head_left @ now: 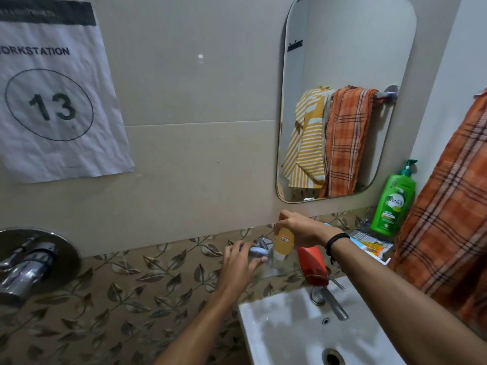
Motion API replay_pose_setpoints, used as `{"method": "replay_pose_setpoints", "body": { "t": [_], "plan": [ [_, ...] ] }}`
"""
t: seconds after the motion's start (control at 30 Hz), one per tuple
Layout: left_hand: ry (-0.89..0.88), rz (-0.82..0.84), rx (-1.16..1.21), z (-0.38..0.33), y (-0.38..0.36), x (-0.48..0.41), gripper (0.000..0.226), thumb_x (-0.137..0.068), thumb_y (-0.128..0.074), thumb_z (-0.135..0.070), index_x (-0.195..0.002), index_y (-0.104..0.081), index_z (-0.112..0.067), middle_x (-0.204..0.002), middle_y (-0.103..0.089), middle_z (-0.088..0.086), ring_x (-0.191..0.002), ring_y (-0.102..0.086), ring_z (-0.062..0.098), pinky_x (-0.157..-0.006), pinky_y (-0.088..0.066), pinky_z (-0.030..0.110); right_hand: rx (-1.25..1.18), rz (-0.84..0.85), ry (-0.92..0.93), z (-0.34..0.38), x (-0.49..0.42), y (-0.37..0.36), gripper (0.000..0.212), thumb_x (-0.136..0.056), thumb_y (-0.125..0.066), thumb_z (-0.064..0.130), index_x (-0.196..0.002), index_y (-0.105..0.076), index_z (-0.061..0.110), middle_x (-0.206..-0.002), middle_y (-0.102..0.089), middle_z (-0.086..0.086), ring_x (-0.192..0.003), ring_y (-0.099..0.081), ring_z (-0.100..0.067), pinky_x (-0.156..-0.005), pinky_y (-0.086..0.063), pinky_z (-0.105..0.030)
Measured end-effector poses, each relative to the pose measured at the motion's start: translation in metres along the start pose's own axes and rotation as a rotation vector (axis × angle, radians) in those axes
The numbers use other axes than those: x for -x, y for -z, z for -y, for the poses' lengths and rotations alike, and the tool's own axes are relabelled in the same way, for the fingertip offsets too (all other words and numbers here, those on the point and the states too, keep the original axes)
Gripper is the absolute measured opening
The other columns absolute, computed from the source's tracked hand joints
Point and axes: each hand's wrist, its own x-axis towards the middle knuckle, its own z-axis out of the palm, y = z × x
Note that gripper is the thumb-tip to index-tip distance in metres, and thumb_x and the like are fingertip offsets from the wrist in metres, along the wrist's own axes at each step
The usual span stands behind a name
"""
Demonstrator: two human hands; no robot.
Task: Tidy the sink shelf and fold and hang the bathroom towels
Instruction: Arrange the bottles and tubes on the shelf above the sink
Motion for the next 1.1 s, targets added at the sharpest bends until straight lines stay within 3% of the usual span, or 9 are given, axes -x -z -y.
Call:
{"method": "replay_pose_setpoints", "body": {
  "t": [0.17, 0.27, 0.4, 0.47, 0.57, 0.7, 0.93, 1.1],
  "plan": [
    [0.118, -0.080, 0.092, -0.009, 0.007, -0.013, 0.037, -0.100, -0.055, -0.046, -0.128, -0.061, -0.022, -0.127, -0.065, 0.002, -0.117, -0.057, 0.025, -0.091, -0.045, 0.035, -0.074, 0.072, 0.042, 0.008, -0.008, -0.001, 0.060, -0.080, -0.055, -0.008, -0.131, -0.059, 0.025, -0.116, -0.043, -0.002, -0.111, -0.047, -0.026, -0.086, -0.043, -0.033],
    [0.192, -0.079, 0.149, -0.006, 0.010, -0.016, 0.032, -0.101, -0.054, -0.041, -0.124, -0.061, -0.018, -0.121, -0.068, 0.009, -0.109, -0.062, 0.029, -0.079, -0.044, 0.033, -0.182, 0.104, 0.071, 0.009, -0.007, -0.003, 0.058, -0.078, -0.059, 0.000, -0.131, -0.059, 0.025, -0.110, -0.043, 0.001, -0.111, -0.051, -0.025, -0.087, -0.045, -0.034],
    [0.220, -0.019, 0.205, 0.004, 0.012, -0.017, 0.031, -0.101, -0.057, -0.033, -0.126, -0.059, -0.016, -0.116, -0.068, 0.009, -0.098, -0.061, 0.027, -0.073, -0.039, 0.030, -0.358, 0.092, 0.066, 0.002, -0.003, -0.007, 0.051, -0.082, -0.067, 0.012, -0.130, -0.059, 0.027, -0.122, -0.054, 0.003, -0.113, -0.054, -0.019, -0.097, -0.047, -0.035],
    [0.208, 0.021, 0.225, 0.008, 0.014, -0.018, 0.032, -0.099, -0.061, -0.029, -0.128, -0.058, -0.017, -0.117, -0.068, 0.006, -0.097, -0.061, 0.023, -0.077, -0.045, 0.031, -0.429, 0.050, 0.058, -0.002, -0.002, -0.010, 0.049, -0.085, -0.068, 0.011, -0.129, -0.058, 0.030, -0.126, -0.057, 0.006, -0.115, -0.054, -0.015, -0.095, -0.047, -0.028],
    [0.191, 0.041, 0.305, 0.011, 0.015, -0.017, 0.036, -0.096, -0.065, -0.020, -0.132, -0.058, -0.016, -0.120, -0.068, 0.003, -0.106, -0.063, 0.022, -0.086, -0.049, 0.032, -0.485, -0.003, 0.044, -0.006, 0.000, -0.011, 0.051, -0.087, -0.067, 0.006, -0.131, -0.055, 0.028, -0.122, -0.054, 0.011, -0.109, -0.053, -0.011, -0.077, -0.040, -0.015],
    [0.192, 0.054, 0.374, 0.014, 0.014, -0.016, 0.042, -0.093, -0.068, -0.010, -0.133, -0.059, -0.015, -0.119, -0.068, 0.003, -0.105, -0.063, 0.020, -0.086, -0.049, 0.029, -0.513, -0.025, 0.034, -0.010, 0.000, -0.010, 0.056, -0.082, -0.066, -0.003, -0.128, -0.056, 0.027, -0.119, -0.056, 0.008, -0.106, -0.056, -0.014, -0.072, -0.043, -0.014],
    [0.164, 0.112, 0.414, 0.014, 0.017, -0.016, 0.045, -0.094, -0.066, -0.004, -0.136, -0.056, -0.018, -0.115, -0.068, 0.001, -0.105, -0.064, 0.021, -0.088, -0.050, 0.029, -0.561, 0.004, 0.040, -0.015, -0.004, -0.009, 0.054, -0.076, -0.063, -0.007, -0.115, -0.064, 0.030, -0.121, -0.061, 0.004, -0.102, -0.060, -0.018, -0.069, -0.050, -0.023],
    [0.163, 0.118, 0.401, 0.014, 0.019, -0.014, 0.045, -0.094, -0.066, -0.007, -0.137, -0.056, -0.017, -0.119, -0.068, 0.004, -0.109, -0.065, 0.025, -0.096, -0.051, 0.038, -0.623, -0.012, 0.044, -0.016, -0.004, -0.011, 0.054, -0.075, -0.062, -0.010, -0.112, -0.068, 0.029, -0.123, -0.064, 0.003, -0.104, -0.065, -0.020, -0.080, -0.058, -0.037]
  ]
}}
